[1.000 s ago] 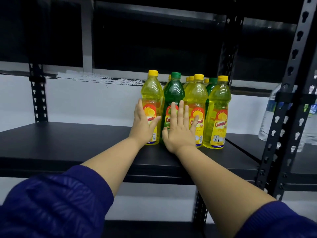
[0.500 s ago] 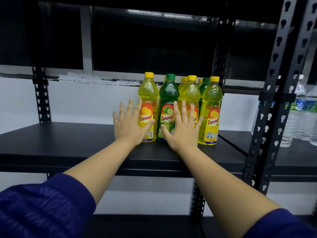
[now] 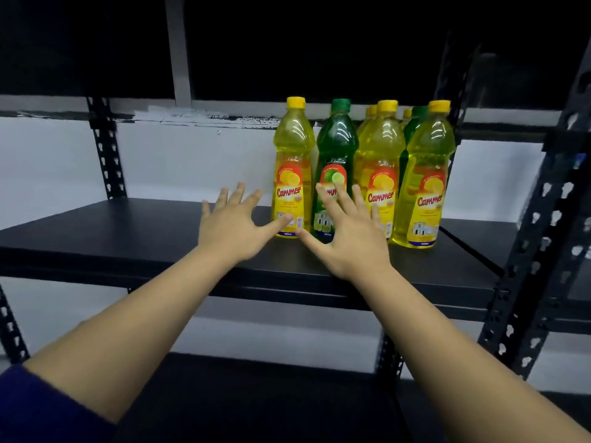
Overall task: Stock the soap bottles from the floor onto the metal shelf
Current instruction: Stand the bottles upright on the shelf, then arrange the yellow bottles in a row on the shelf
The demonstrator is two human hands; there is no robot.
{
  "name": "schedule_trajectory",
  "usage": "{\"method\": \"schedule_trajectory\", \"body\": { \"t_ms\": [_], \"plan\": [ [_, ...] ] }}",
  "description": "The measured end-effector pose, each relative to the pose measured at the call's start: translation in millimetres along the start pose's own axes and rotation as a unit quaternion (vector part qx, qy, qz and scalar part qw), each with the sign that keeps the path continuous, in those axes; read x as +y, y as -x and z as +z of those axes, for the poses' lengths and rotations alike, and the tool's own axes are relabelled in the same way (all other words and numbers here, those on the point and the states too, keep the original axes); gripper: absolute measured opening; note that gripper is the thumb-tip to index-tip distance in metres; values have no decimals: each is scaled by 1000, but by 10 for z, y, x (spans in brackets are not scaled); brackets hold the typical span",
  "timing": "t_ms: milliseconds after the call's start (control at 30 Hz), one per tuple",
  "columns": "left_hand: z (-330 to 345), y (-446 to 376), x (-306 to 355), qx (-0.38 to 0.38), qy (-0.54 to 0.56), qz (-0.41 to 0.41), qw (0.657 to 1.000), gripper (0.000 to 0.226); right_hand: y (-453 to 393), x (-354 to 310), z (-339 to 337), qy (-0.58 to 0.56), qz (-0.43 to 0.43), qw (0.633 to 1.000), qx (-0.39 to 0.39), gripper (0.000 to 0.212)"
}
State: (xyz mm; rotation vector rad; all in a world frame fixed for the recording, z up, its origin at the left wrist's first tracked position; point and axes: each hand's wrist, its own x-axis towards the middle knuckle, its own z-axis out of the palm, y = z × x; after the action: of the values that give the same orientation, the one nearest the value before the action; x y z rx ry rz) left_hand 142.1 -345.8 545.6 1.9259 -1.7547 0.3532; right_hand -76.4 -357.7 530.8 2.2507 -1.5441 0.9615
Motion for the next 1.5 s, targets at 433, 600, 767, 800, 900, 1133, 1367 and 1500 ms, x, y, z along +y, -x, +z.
{"method": "schedule_trajectory", "body": {
  "t_ms": [433,600,767,800,900,1133,1367,1500],
  "plan": [
    [77,152,19,-28,75,-47,996,102,-25,112,13,-27,-28,999,-23,98],
    [52,157,45,-12,84,-32,996,99,-46,98,-7,-33,-18,999,-26,101],
    [108,42,-61,-47,62,2,997,98,-59,72,-11,-34,28,999,-17,99],
    [115,-1,-105,-49,57,16,997,96,-54,63,-12,-31,36,999,-9,98],
    [58,-127,-322,-49,132,56,989,82,-25,-3,-67,-39,56,998,2,94],
    [-155,-352,-933,-126,238,74,960,71,-39,-343,-121,-27,87,994,59,84],
    [-545,-613,-904,-147,262,77,950,75,-286,-858,70,-54,160,980,106,91],
    [-493,-734,-695,-137,298,86,941,73,-250,-771,102,-61,148,980,114,92]
  ]
}}
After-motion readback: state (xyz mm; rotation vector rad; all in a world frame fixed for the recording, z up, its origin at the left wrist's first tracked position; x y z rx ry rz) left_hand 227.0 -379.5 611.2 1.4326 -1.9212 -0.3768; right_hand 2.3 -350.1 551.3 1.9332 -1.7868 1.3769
